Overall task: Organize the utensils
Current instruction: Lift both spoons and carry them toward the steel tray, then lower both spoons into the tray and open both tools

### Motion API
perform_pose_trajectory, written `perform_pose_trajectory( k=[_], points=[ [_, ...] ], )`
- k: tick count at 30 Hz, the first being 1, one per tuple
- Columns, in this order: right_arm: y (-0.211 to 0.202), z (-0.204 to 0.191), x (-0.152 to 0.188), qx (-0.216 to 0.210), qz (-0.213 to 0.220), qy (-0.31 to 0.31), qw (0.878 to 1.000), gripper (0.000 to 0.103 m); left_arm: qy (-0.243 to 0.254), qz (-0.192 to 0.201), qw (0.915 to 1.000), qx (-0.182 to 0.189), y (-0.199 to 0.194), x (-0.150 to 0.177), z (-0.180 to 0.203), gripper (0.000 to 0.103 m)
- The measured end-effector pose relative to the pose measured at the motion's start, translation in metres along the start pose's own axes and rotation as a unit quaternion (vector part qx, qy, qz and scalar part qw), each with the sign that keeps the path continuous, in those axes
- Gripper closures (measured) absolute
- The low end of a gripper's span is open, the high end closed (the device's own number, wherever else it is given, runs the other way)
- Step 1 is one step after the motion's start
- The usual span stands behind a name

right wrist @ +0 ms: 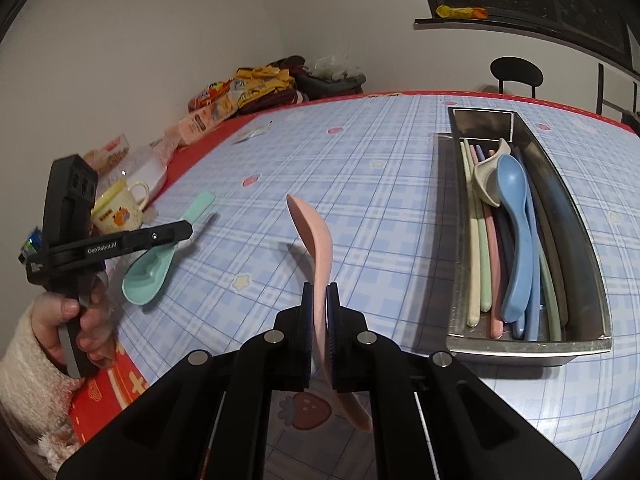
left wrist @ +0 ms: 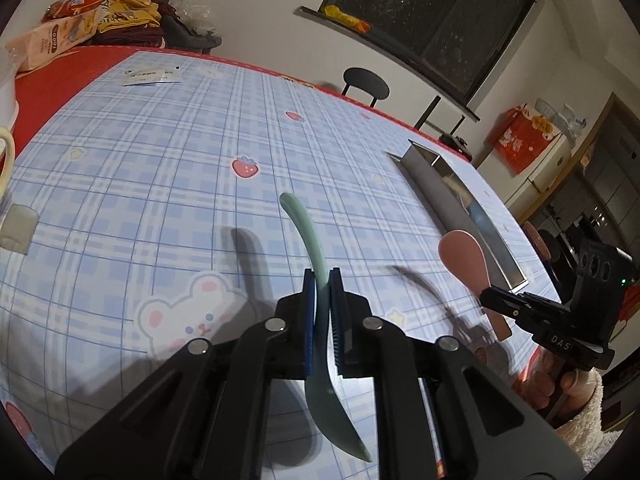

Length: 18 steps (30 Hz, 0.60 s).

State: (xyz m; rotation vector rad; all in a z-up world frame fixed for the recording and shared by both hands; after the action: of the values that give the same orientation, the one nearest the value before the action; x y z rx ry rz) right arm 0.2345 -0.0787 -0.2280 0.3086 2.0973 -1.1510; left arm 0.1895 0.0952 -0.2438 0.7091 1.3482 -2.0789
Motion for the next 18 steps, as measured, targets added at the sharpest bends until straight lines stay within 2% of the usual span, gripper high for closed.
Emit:
perform_pose_trajectory(
  k=[5,8,12,18],
  points=[
    [-0.012,-0.002,-0.005,-0.015,0.024,0.009,1.0,0.096,0.014,0.016,0.9998,-0.005,-0.006,-0.006,0.003,0.092],
    [-0.024,0.004,-0.012,-0.039,0.038,0.038,0.998,0.096,0.018,0.01,0.9998,-0.007,-0.006,-0.011,0.006,0.092],
    [-0.046,0.034,-0.032,-0.05,0.077,0.097,0.991,0.096,0.008,0.024,0.9995,0.021,-0.01,-0.032,0.025,0.092],
    [-0.061,0.098,-0.056,-0.013,0.119,0.181,0.976,0.096,0.033,0.037,0.9961,0.073,0.005,-0.065,0.094,0.092]
  ],
)
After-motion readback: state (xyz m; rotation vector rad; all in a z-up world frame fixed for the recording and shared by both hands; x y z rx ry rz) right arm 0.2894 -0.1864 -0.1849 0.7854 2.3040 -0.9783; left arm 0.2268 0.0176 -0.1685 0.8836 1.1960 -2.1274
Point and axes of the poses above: each gripper's, at about its wrist camera, not at the fingertips, and y roughly the way its jaws point, z to its right, x to its underside, the point moved 10 cm from there along y, roughly the way its jaws point, and after that the axes turned 5 degrees about y, right-handed, at the moved point
